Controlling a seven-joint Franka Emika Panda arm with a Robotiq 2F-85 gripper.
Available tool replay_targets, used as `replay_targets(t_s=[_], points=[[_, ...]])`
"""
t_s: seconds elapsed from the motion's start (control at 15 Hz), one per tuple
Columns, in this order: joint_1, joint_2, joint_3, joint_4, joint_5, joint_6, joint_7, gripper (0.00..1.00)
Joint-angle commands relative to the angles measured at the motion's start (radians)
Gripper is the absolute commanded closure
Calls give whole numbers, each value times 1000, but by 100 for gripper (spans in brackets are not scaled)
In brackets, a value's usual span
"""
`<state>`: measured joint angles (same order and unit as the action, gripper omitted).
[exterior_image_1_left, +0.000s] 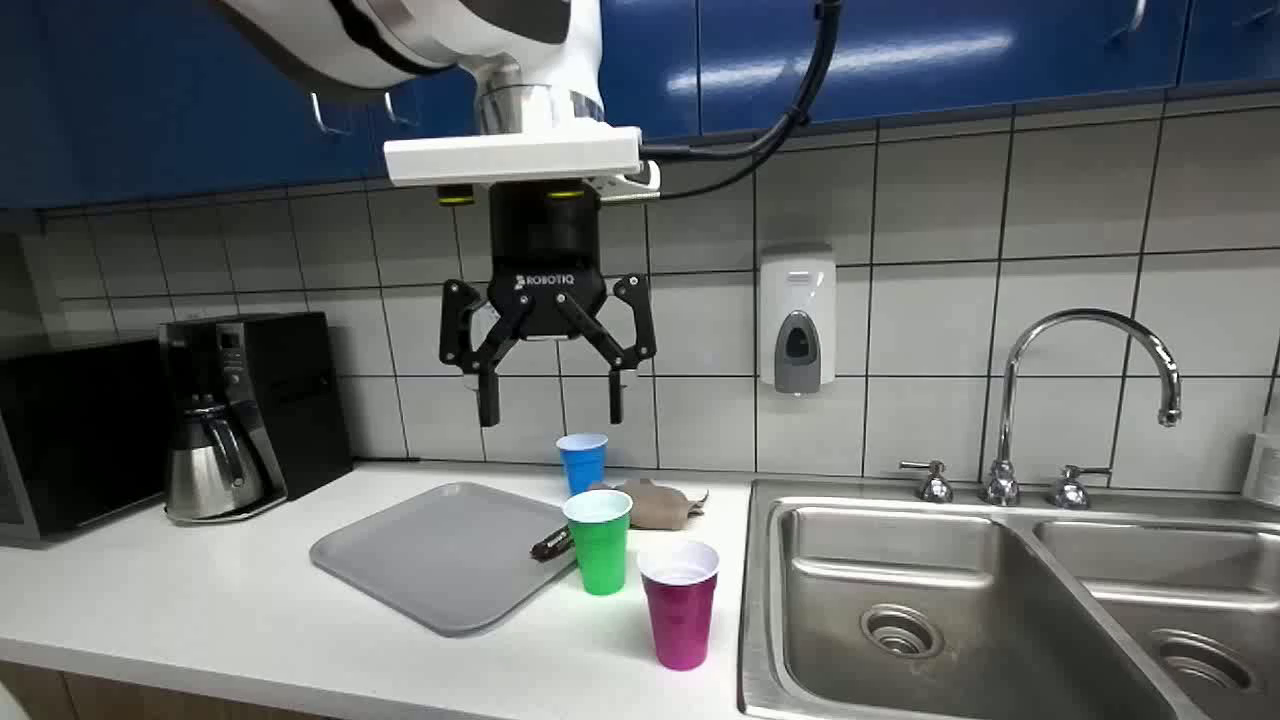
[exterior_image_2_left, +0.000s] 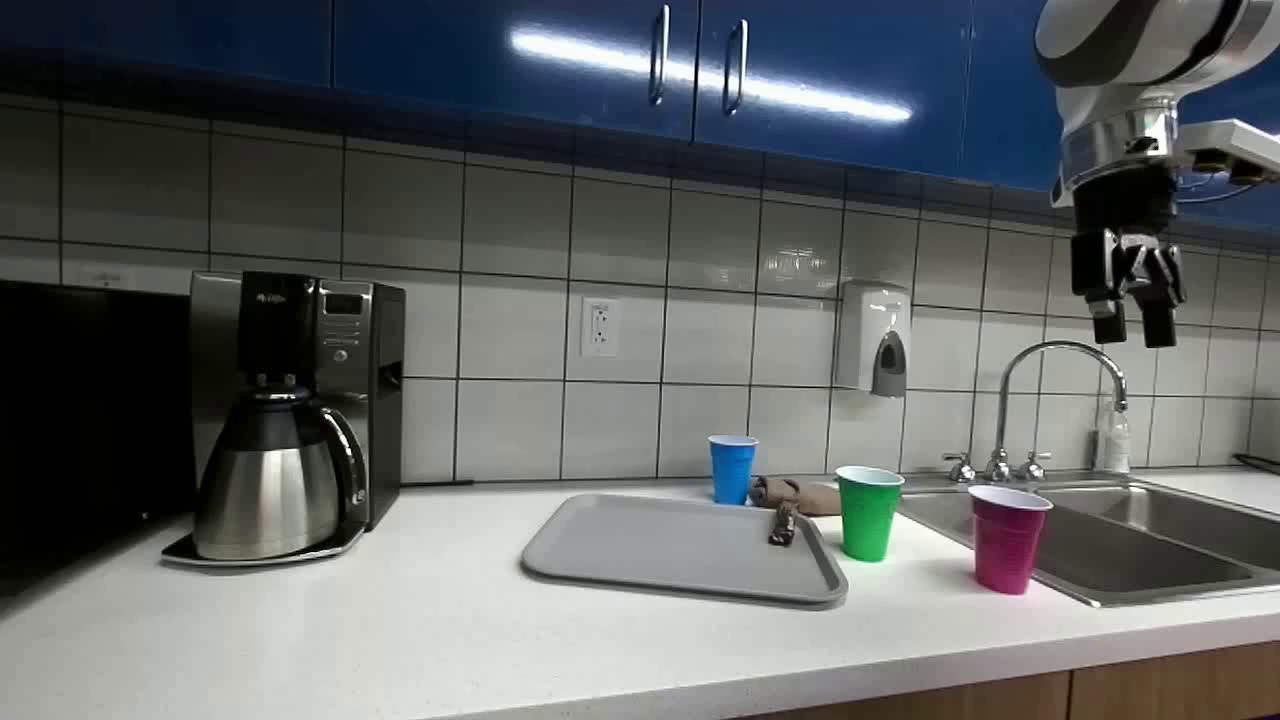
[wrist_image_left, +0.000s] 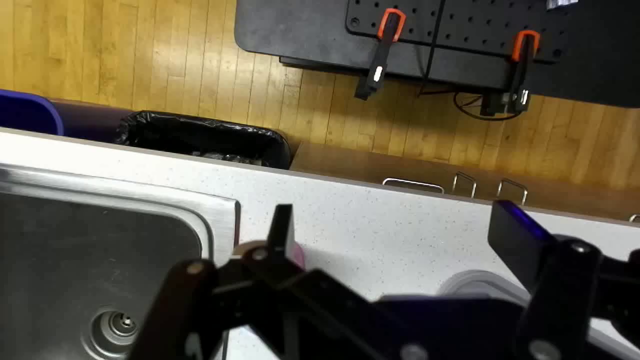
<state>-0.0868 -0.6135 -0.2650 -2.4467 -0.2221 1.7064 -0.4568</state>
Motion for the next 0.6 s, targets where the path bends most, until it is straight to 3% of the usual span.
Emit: replay_targets(t_s=[0.0, 0.53], points=[[-3, 1, 3, 1, 2, -1, -1, 0], [-4, 46, 14, -28, -17, 21, 16, 0]])
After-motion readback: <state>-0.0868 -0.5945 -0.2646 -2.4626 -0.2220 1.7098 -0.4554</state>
